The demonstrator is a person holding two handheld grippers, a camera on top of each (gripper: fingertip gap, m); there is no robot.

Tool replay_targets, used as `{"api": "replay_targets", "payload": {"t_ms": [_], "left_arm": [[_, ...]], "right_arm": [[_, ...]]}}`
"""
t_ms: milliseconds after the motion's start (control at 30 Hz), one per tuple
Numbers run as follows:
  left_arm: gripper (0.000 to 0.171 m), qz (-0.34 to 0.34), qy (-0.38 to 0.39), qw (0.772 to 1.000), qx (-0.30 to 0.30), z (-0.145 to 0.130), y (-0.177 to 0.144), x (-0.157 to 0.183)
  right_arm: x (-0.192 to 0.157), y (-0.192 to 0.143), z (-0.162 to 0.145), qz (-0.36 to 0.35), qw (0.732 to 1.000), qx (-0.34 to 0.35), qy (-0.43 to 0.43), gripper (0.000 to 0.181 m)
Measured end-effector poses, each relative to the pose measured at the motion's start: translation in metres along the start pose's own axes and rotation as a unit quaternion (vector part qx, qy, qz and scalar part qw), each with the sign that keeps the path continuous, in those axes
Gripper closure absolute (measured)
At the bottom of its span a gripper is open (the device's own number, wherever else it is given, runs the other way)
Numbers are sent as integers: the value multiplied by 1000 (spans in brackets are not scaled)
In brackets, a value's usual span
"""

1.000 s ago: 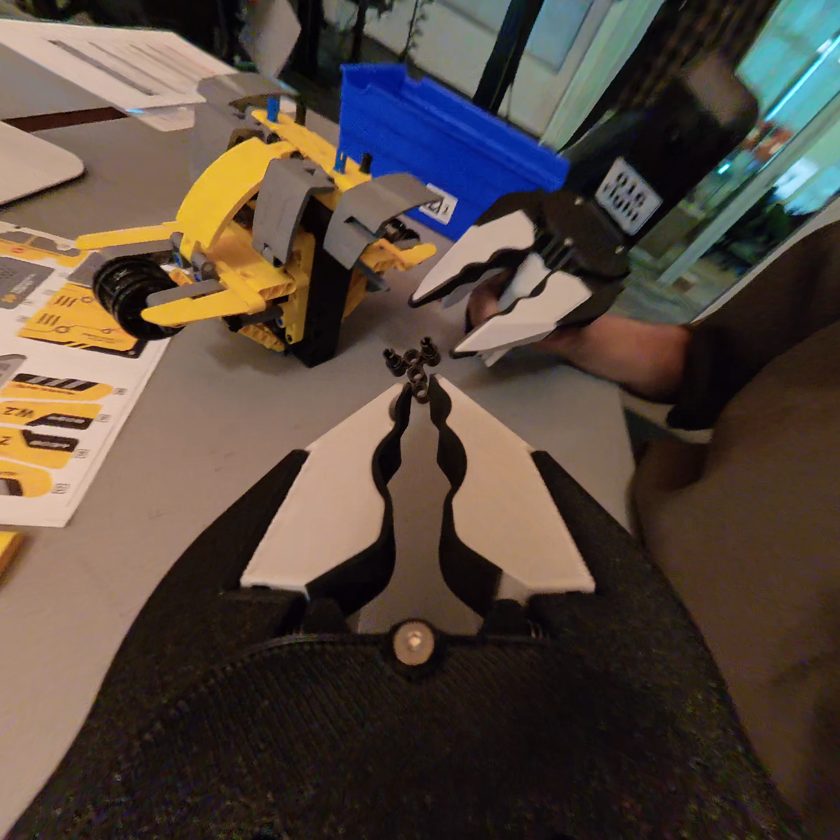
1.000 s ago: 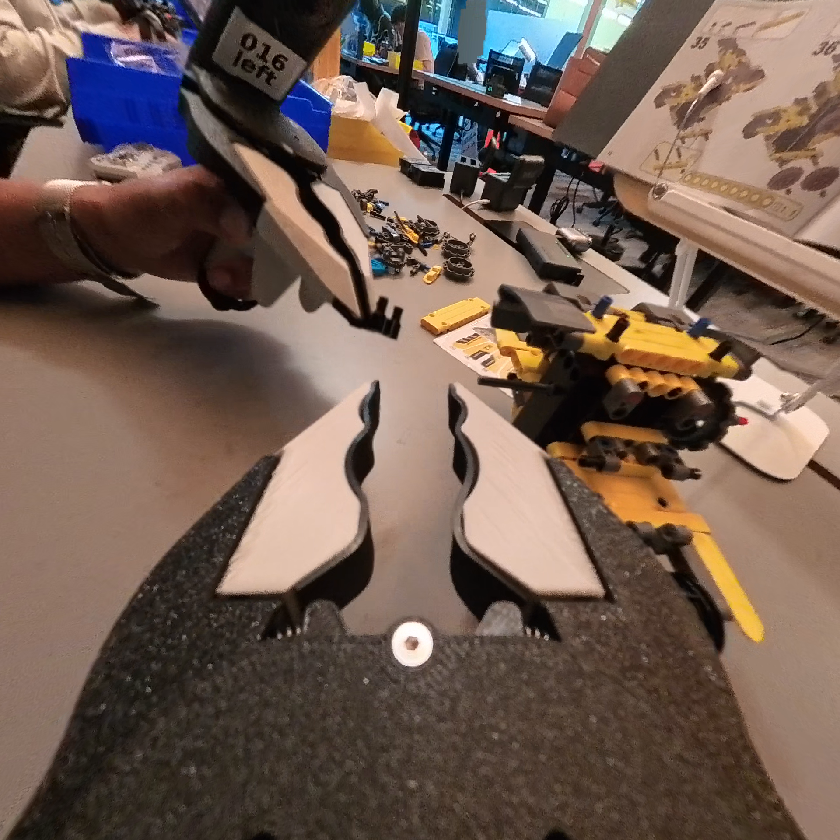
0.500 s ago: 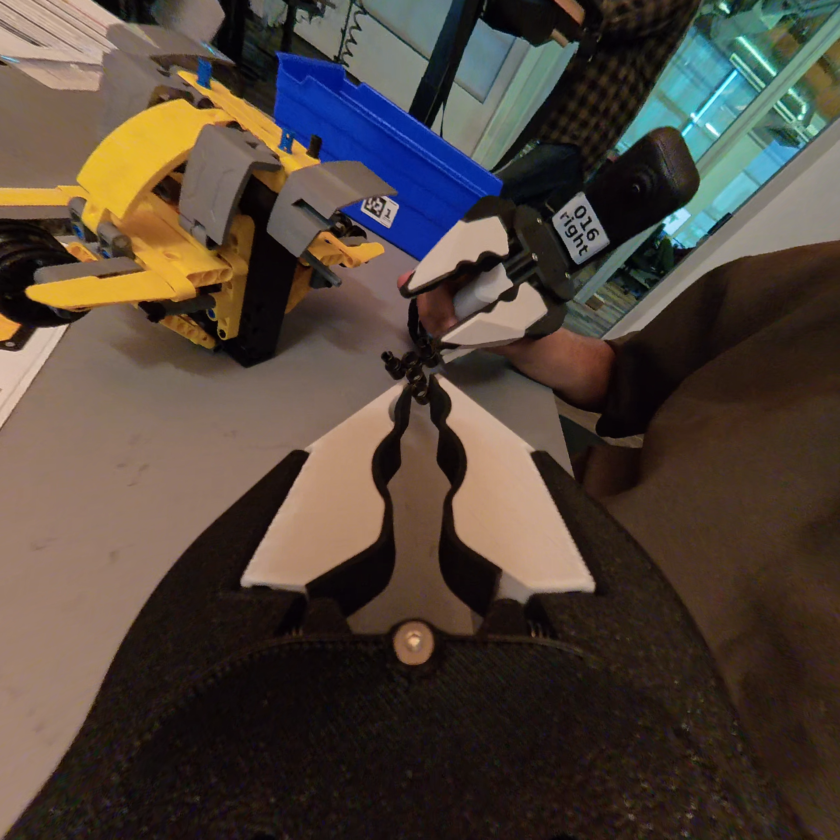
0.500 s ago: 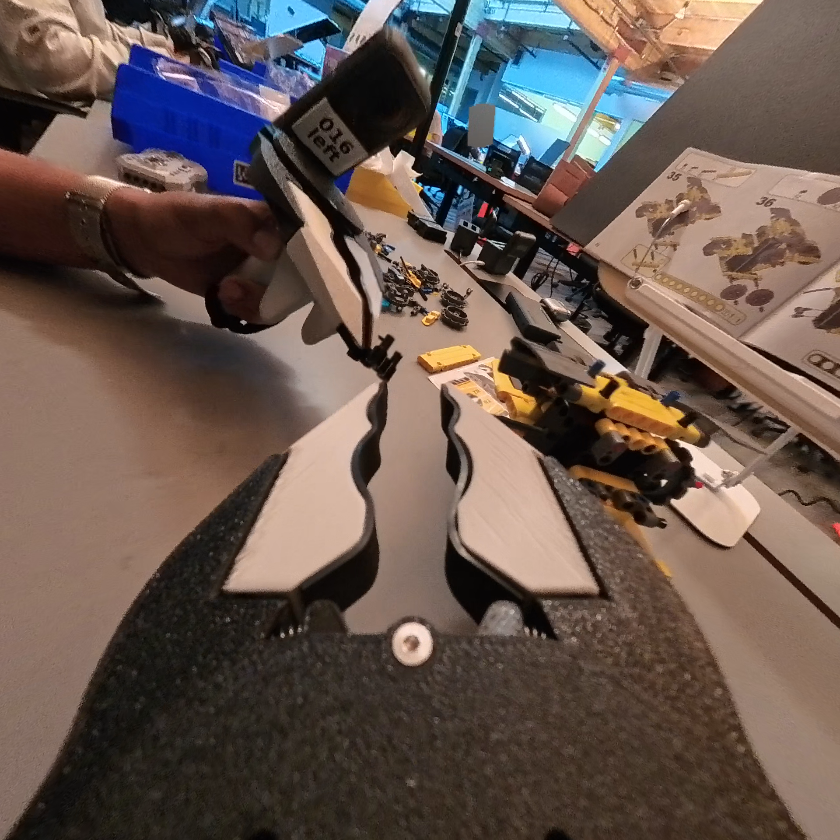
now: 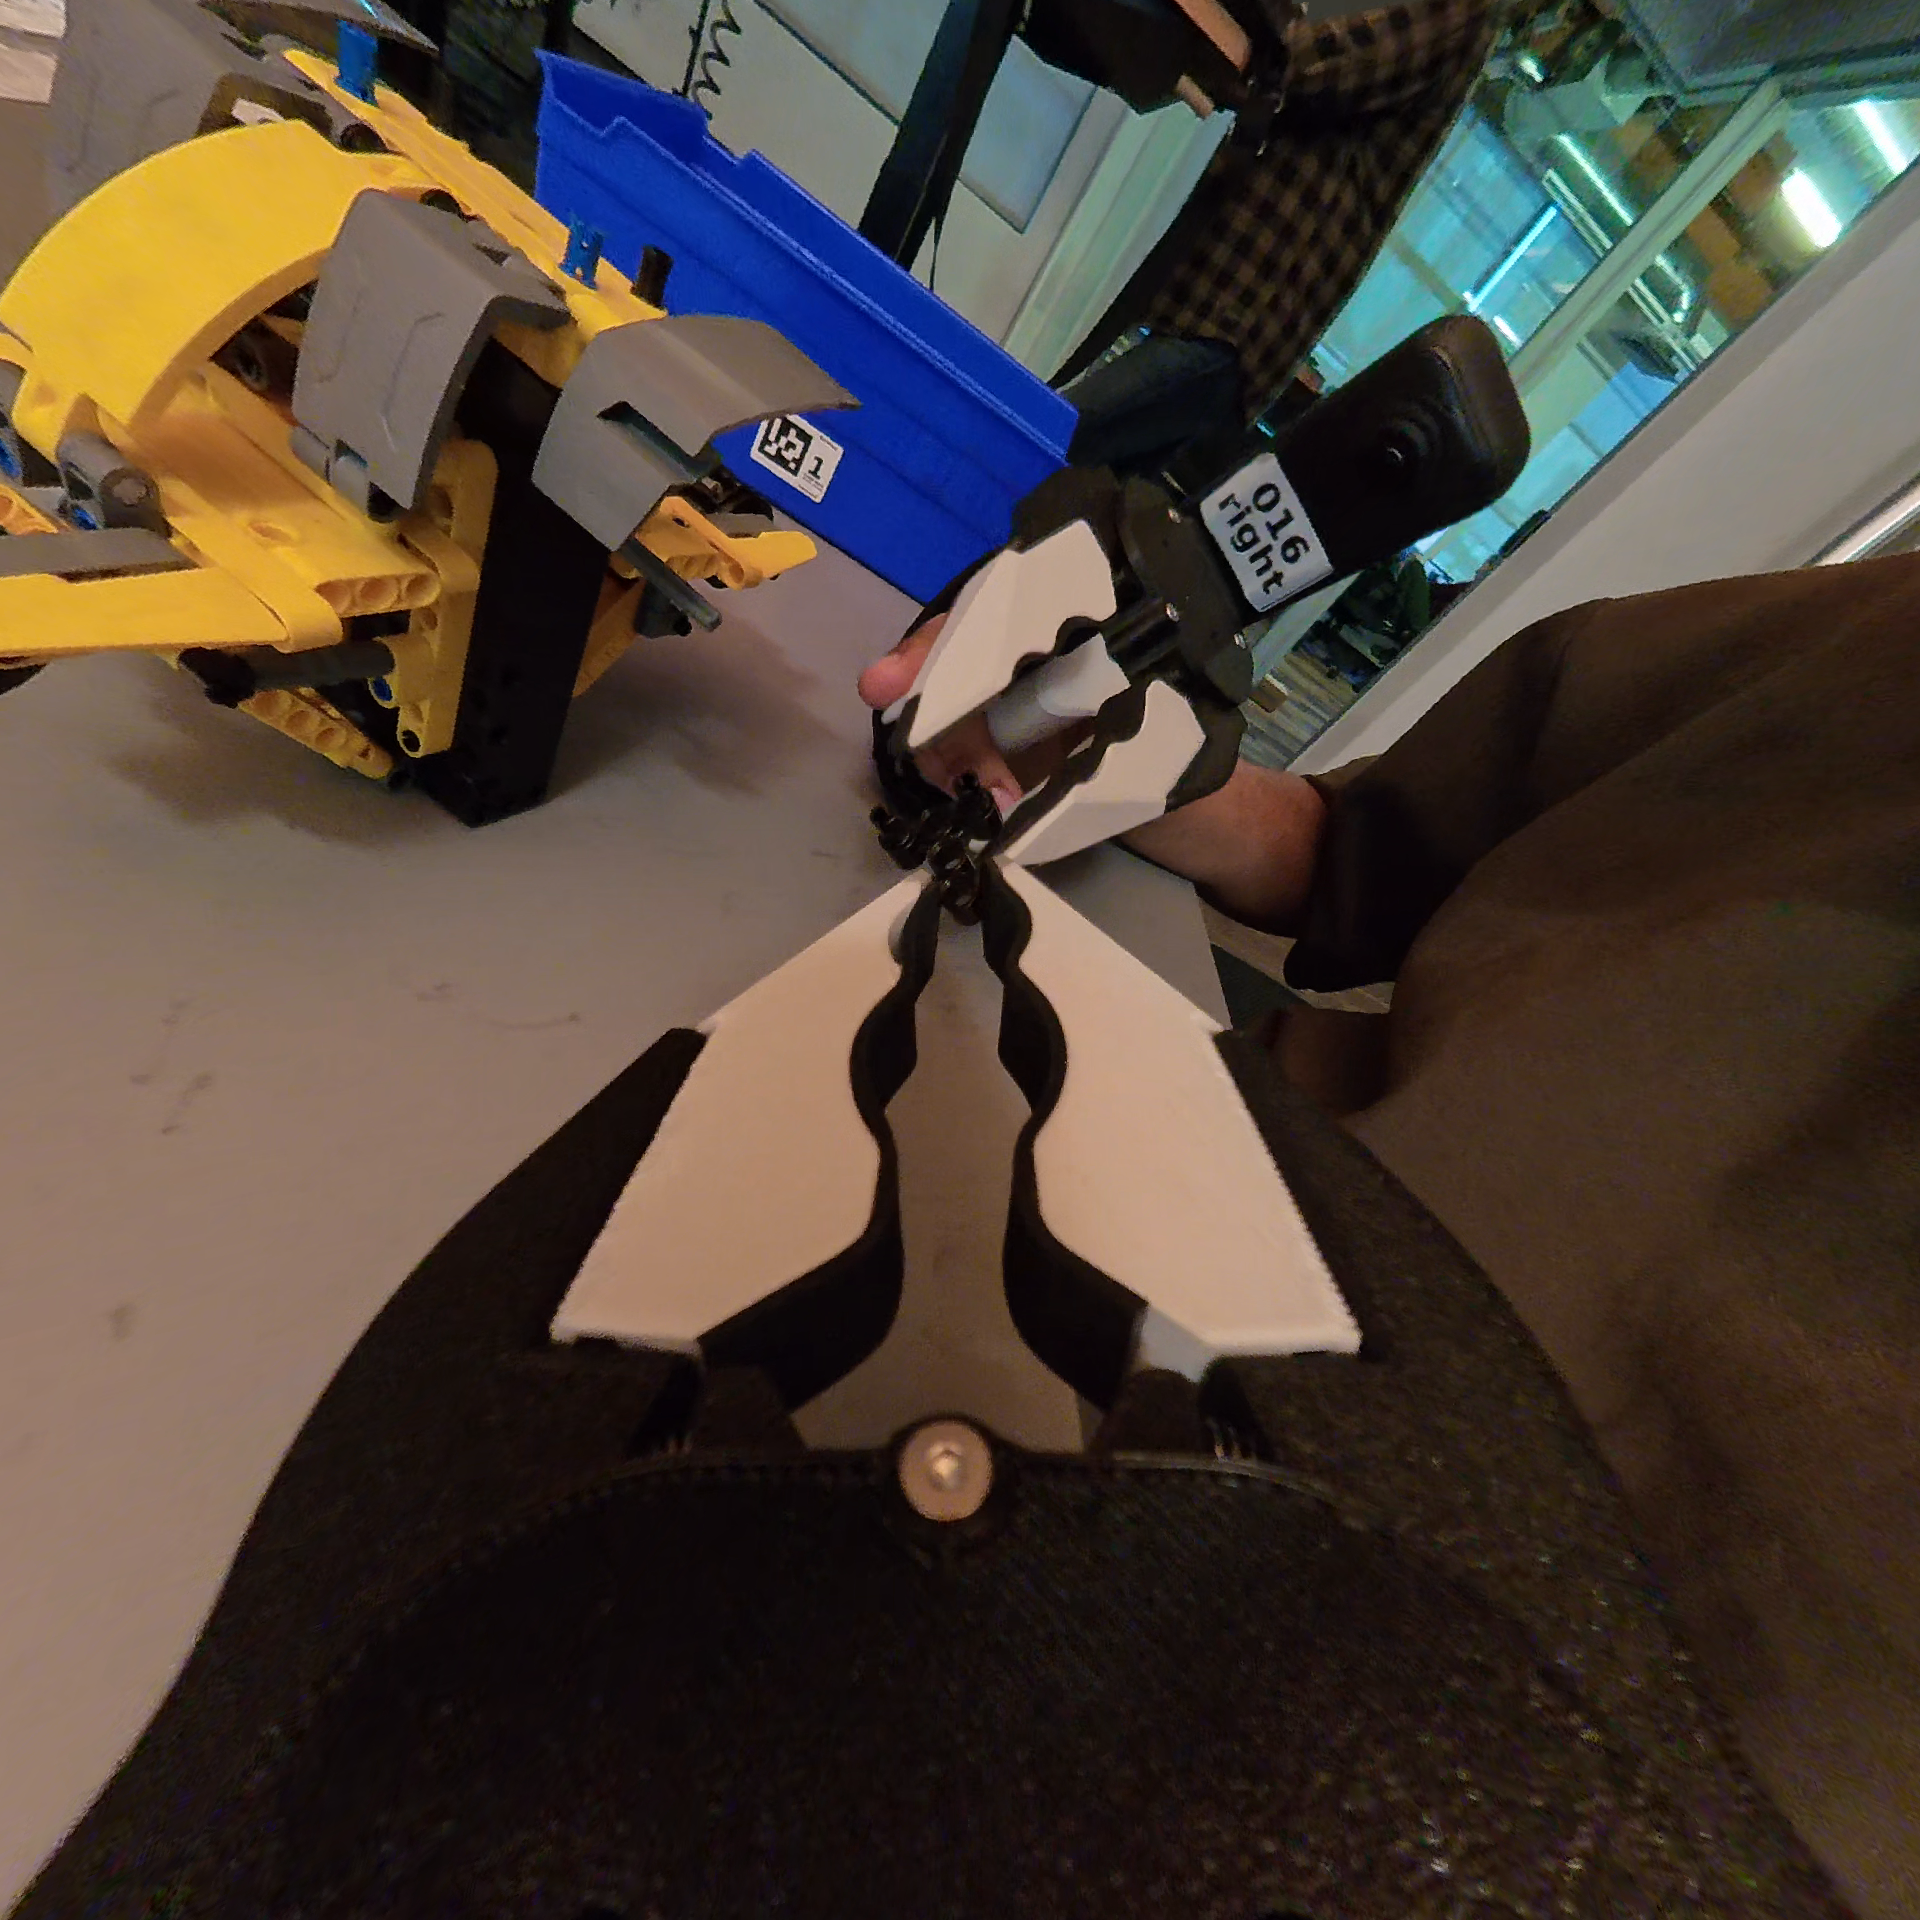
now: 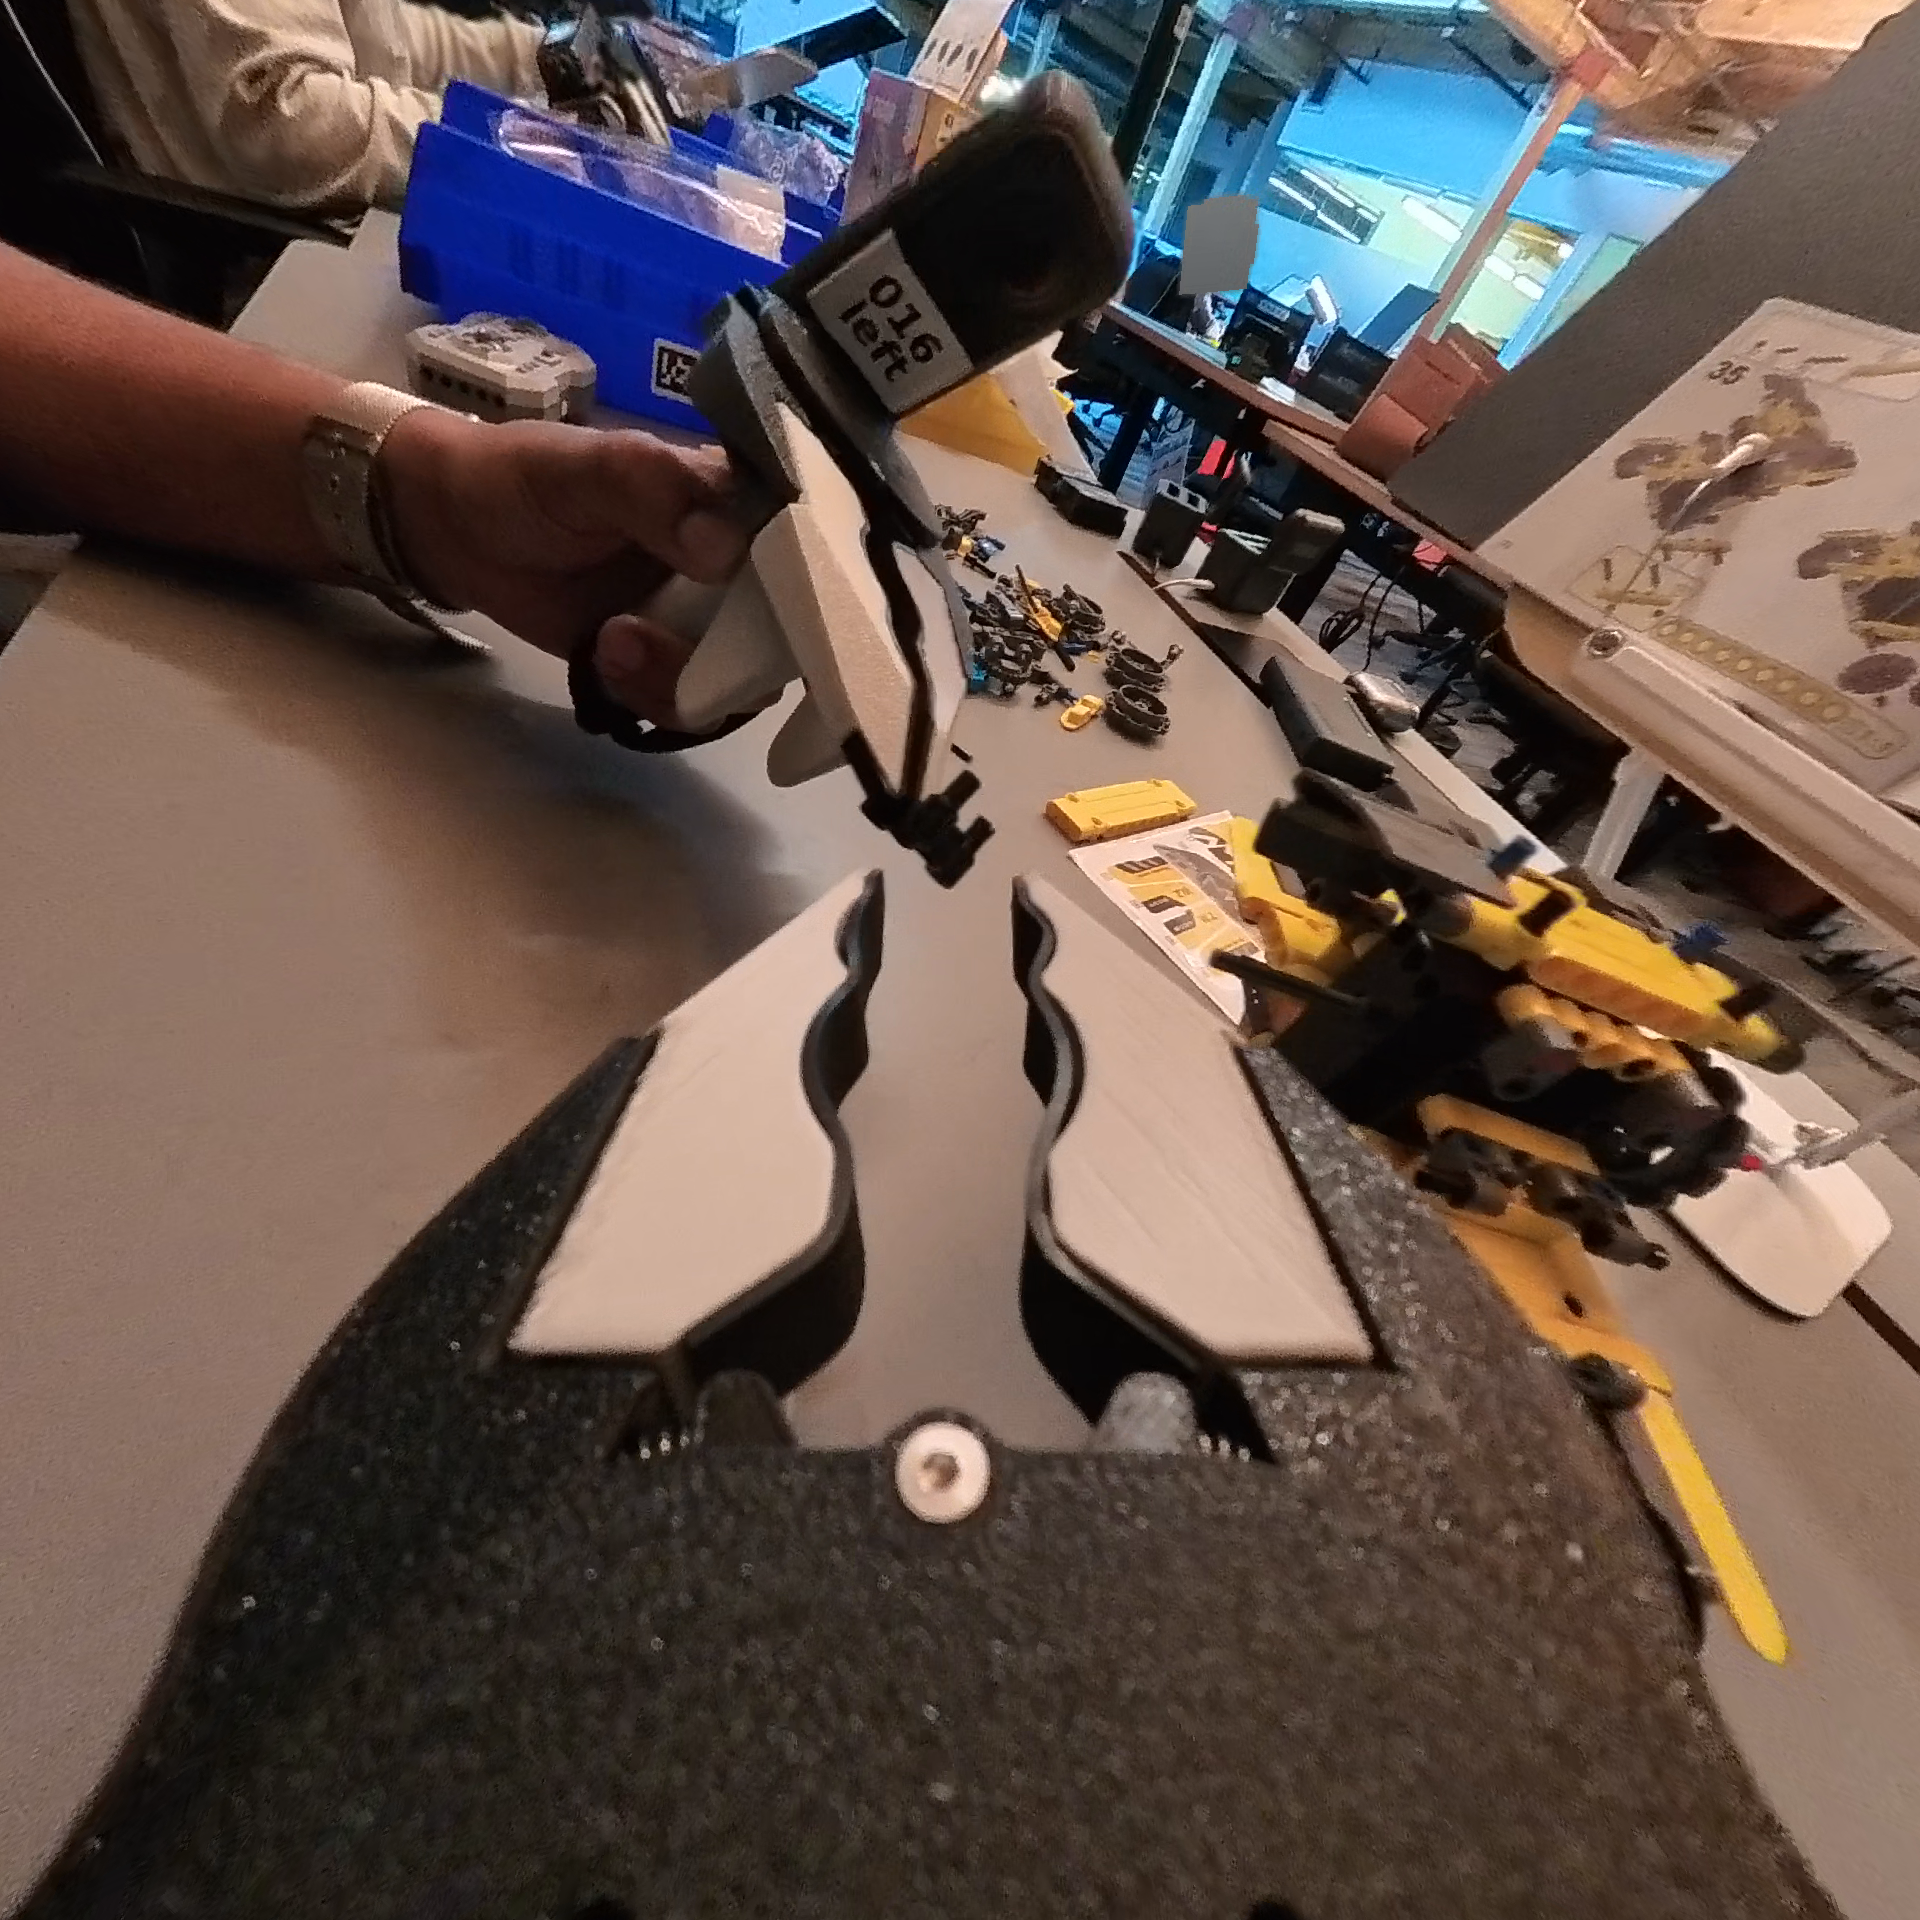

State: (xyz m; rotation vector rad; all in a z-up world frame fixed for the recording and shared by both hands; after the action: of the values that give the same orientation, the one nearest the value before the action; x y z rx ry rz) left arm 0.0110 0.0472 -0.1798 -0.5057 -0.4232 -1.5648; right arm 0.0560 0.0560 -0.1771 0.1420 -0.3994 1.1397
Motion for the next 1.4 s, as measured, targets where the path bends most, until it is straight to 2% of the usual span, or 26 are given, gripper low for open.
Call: {"api": "replay_targets", "payload": {"t_ms": [333,667,800,967,1400], "left_arm": [[165,-3,-5,1000,-6,-2,3,0],[165,-26,-44,998,27,1,2,-1],[165,-30,-51,998,24,0,3,-1],[165,-38,-57,997,19,-3,6,1],[165,-64,-78,995,24,-6,10,2]], "right_arm": [[-6,0,-1,7,1000,-2,-17,159],[-10,1,-2,13,999,-4,-32,166],[-2,2,-2,-18,999,-4,-35,155],[-1,0,1,-11,1000,7,-25,155],[-12,-3,5,9,999,19,-47,170]]}}
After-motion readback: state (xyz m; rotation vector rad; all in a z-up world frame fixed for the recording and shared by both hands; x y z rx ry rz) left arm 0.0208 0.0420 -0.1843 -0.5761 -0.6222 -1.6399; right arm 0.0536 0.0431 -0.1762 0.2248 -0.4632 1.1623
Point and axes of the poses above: each gripper's, where its closed fingertips meet, y out along the fingers, z out of its top, x = y × z across the jaws, the point moved 2 cm from there along -y, back along the fingers, and after that the axes turned 14 degrees about -z, right-handed, at the moved point
